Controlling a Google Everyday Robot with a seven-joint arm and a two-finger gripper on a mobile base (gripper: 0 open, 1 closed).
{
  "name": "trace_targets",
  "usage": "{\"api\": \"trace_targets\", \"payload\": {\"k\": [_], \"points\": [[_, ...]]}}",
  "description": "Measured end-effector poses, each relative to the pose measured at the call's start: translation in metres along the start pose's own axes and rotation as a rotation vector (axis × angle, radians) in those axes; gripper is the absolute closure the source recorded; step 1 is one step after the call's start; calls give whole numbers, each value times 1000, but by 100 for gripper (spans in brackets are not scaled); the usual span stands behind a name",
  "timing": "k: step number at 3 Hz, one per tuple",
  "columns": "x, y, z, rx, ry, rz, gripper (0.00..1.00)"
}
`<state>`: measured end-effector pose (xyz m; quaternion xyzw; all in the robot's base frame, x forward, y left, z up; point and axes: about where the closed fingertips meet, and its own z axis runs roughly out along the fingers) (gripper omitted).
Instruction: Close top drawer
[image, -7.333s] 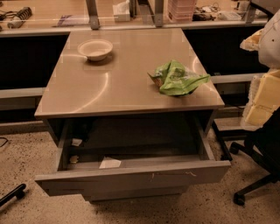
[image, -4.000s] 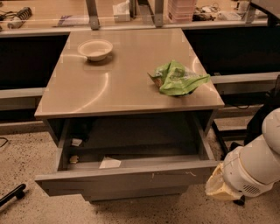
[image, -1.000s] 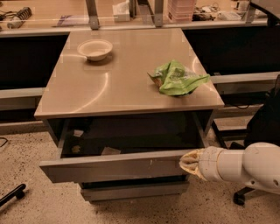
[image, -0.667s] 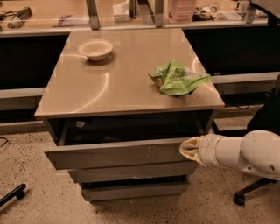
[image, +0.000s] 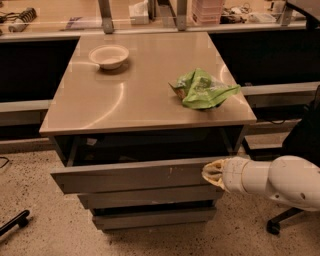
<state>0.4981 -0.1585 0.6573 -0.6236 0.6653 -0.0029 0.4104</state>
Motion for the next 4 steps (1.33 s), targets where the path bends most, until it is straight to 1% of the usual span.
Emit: {"api": "trace_targets", "payload": {"k": [1, 3, 4], "points": [[4, -4, 14, 10, -16, -11, 100], [11, -19, 37, 26, -29, -25, 100], [20, -40, 55, 48, -27, -29, 100]]}}
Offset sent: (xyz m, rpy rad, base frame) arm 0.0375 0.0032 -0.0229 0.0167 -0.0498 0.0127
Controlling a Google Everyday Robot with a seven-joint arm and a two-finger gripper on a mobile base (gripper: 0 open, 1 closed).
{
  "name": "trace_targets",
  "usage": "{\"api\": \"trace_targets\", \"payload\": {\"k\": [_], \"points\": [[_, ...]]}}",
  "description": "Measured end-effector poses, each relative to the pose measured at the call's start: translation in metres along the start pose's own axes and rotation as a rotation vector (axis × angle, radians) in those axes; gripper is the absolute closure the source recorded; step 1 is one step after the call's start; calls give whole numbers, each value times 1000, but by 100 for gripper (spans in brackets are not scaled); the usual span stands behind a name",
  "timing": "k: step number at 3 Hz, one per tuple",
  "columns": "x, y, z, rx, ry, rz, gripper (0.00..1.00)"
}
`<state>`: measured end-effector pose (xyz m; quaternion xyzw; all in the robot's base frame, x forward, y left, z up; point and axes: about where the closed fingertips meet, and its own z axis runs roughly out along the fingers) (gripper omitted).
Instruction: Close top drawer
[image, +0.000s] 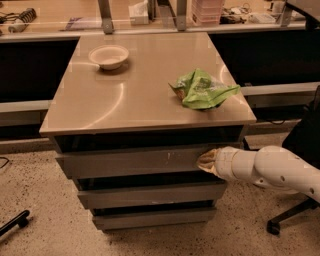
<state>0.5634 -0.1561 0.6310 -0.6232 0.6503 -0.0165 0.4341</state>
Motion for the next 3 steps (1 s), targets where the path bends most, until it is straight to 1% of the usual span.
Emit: {"api": "trace_targets", "payload": {"k": [1, 2, 3], "points": [[-1, 2, -1, 0, 0, 0, 100], [-8, 9, -5, -69, -10, -6, 100], [-22, 33, -21, -205, -18, 15, 100]]}}
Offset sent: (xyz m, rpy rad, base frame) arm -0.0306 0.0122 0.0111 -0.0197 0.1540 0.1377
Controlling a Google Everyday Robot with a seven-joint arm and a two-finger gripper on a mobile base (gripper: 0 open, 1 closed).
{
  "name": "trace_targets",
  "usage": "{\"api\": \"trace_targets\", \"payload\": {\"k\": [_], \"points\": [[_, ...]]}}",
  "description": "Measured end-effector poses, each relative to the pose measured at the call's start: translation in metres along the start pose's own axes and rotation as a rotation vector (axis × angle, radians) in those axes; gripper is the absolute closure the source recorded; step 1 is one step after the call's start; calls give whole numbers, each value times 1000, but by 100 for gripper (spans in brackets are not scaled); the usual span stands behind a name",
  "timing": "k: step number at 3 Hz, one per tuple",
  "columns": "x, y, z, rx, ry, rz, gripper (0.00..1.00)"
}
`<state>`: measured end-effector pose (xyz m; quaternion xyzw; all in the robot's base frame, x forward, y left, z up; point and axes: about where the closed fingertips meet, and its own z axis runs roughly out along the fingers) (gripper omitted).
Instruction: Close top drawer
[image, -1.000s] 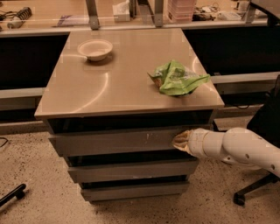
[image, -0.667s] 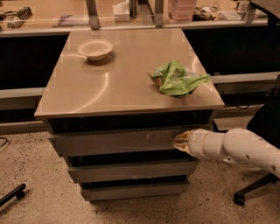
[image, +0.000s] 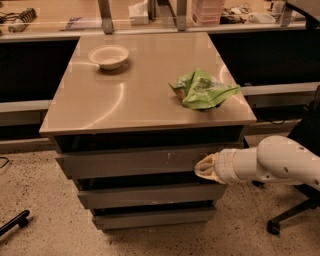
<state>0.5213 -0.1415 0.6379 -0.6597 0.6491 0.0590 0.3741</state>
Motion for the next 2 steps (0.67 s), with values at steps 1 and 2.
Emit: {"api": "trace_targets", "payload": {"k": [1, 2], "points": [[-11, 36, -20, -110, 9, 53, 100], [-13, 40, -21, -126, 7, 53, 81]]}}
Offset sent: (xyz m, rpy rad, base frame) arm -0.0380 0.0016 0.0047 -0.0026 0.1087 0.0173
